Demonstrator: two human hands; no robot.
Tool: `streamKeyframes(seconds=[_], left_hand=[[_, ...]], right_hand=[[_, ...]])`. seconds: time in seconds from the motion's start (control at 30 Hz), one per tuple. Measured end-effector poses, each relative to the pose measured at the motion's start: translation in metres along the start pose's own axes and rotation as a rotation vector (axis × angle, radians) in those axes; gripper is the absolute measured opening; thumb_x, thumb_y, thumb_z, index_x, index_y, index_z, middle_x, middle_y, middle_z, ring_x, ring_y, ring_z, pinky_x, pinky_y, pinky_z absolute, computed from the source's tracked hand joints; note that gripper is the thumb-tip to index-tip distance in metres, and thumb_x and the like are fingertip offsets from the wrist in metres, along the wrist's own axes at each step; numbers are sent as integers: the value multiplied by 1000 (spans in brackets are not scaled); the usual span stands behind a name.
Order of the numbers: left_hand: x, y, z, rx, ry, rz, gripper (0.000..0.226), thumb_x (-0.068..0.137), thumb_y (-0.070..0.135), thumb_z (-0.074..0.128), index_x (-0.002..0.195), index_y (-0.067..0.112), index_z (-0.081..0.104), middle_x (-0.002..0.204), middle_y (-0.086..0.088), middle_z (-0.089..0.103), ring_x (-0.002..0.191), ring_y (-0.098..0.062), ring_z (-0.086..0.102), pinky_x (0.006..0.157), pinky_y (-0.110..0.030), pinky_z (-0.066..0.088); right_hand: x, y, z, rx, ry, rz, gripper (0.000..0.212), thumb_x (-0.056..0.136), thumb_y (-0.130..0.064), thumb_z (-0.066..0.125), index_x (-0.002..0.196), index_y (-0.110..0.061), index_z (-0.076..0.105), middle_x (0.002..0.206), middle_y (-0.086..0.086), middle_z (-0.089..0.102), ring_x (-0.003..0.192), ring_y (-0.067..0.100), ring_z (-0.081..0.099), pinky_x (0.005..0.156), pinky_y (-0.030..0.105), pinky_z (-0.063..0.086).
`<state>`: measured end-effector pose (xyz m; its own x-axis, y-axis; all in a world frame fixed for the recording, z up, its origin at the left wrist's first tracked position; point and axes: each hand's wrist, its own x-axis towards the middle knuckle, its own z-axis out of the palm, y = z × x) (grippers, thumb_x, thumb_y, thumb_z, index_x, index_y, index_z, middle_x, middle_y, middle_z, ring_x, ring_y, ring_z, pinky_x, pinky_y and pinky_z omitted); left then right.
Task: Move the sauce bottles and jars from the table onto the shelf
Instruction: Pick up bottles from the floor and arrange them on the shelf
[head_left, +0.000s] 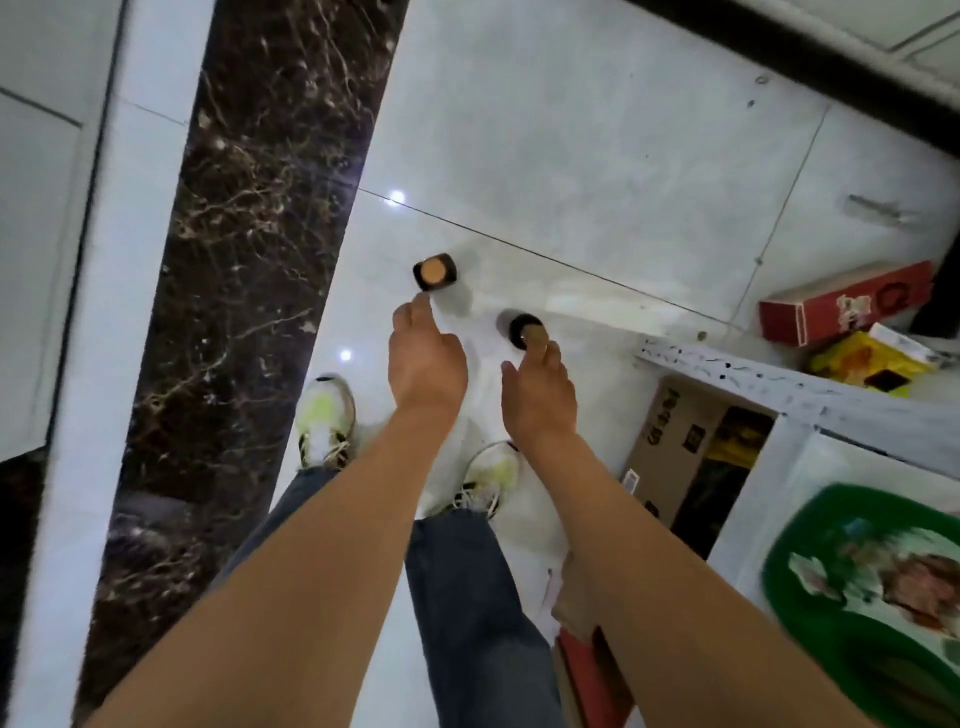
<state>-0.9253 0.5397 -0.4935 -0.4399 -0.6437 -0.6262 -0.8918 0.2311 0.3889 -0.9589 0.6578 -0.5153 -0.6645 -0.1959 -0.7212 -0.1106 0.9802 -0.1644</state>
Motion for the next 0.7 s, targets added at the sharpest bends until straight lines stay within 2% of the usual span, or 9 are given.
streamKeyframes(seconds=[0.1, 0.23, 0.27, 0.37, 0.47, 0.57, 0.7], left_hand=[[40, -6, 35, 98, 12, 31, 59, 93, 3, 45, 148, 16, 29, 153, -7, 26, 126, -30, 43, 91, -35, 42], [87, -4, 67, 222, -6, 8, 74, 90, -4, 48, 152, 20, 16, 158, -10, 12, 133, -32, 35, 99, -34, 40], [95, -2, 71, 276, -28, 5, 75, 89, -6, 49, 152, 19, 16, 155, -13, 14, 129, -32, 40, 98, -33, 41], [111, 0, 75, 460, -45, 83, 68, 80, -15, 53, 140, 10, 33, 143, -20, 27, 103, -34, 57, 77, -29, 41], [118, -6, 65, 574, -32, 205, 68, 76, -16, 60, 135, 6, 35, 137, -22, 33, 93, -38, 59, 68, -34, 42], [107, -13, 61, 437, -57, 244, 46, 83, -12, 50, 124, 5, 42, 125, -18, 42, 92, -39, 56, 67, -37, 41], [71, -10, 48, 79, -18, 167, 25, 82, -5, 50, 104, 8, 49, 104, -4, 44, 79, -21, 49, 68, -33, 43]], right_hand=[[47, 13, 17, 42, 50, 57, 62, 104, -31, 42, 155, -10, 15, 153, 20, 29, 128, 37, 45, 96, 44, 42], [90, 23, 39, 87, 34, 130, 64, 103, -31, 43, 157, -17, 11, 151, 19, 30, 124, 35, 48, 93, 43, 45], [95, 24, 43, 92, 32, 144, 65, 103, -31, 44, 157, -18, 11, 149, 18, 32, 123, 34, 49, 93, 43, 45], [103, 29, 57, 113, 67, 150, 61, 102, -30, 47, 155, -18, 17, 138, 17, 44, 116, 32, 54, 84, 39, 45], [103, 30, 61, 168, 74, 114, 50, 102, -25, 47, 148, -12, 30, 124, 18, 58, 106, 33, 61, 76, 35, 44], [102, 33, 50, 192, 47, 68, 43, 101, -18, 47, 141, -6, 36, 117, 18, 63, 101, 34, 63, 75, 35, 46], [86, 41, 22, 165, 17, -29, 31, 100, -20, 47, 125, -2, 43, 104, 20, 64, 87, 35, 62, 66, 39, 48]])
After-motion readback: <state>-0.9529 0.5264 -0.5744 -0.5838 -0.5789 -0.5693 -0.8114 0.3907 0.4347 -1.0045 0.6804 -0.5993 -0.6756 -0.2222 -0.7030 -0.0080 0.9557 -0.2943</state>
